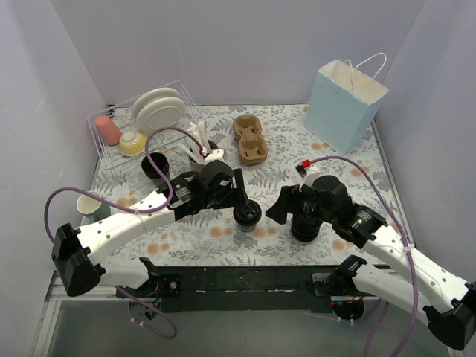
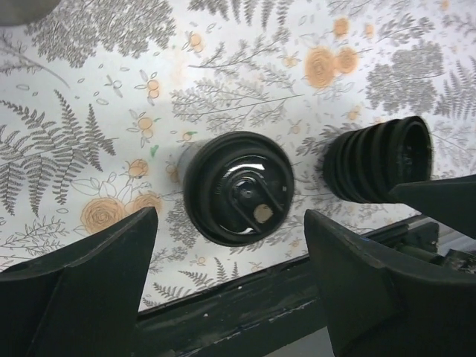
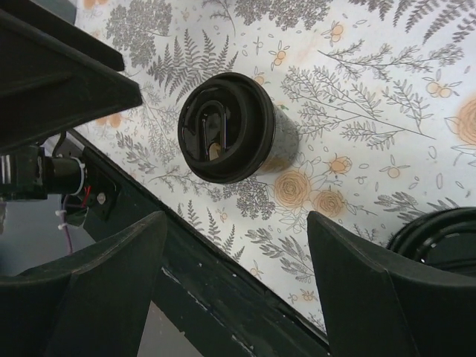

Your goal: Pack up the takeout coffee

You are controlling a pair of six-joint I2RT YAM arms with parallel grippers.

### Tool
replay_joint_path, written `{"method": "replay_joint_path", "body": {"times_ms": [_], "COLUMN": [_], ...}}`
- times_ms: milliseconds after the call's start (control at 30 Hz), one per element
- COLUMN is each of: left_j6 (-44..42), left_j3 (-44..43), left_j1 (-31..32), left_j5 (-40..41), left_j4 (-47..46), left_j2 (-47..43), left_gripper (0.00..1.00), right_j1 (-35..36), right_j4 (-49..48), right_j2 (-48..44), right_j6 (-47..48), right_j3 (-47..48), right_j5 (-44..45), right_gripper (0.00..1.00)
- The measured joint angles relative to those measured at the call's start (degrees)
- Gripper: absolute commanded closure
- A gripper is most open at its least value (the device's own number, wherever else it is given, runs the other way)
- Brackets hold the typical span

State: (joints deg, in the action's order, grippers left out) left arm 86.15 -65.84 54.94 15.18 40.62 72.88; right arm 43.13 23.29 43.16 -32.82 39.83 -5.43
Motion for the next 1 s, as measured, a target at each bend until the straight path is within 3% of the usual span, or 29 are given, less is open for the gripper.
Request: {"method": "replay_joint_path", "body": {"times_ms": [167,533,1000], "left_j6": [0.68,2.01,4.35], "left_j3": [7.19,12.79,17.97], "left_j1": [-2.73,-5.03,-5.27], "left_j5": [-3.32,-6.23,-8.59], "left_j4": [-3.89,-10.10,-15.43], "left_j2": [0.02,-0.28,-0.17], "left_gripper": [0.27,0.33,0.40], "right_j1": [0.00,0.00,-2.51], "right_j4": [-4.42,-11.47,-18.69], "right_j2": [5.64,15.12,20.06], "right_j6": [-0.17,-0.15,-0.31], "right_j3": [-0.35,-0.42,-4.46], "right_j5": [-2.45,-4.37,-7.82], "right_gripper": [0.17,0.23,0.39]}}
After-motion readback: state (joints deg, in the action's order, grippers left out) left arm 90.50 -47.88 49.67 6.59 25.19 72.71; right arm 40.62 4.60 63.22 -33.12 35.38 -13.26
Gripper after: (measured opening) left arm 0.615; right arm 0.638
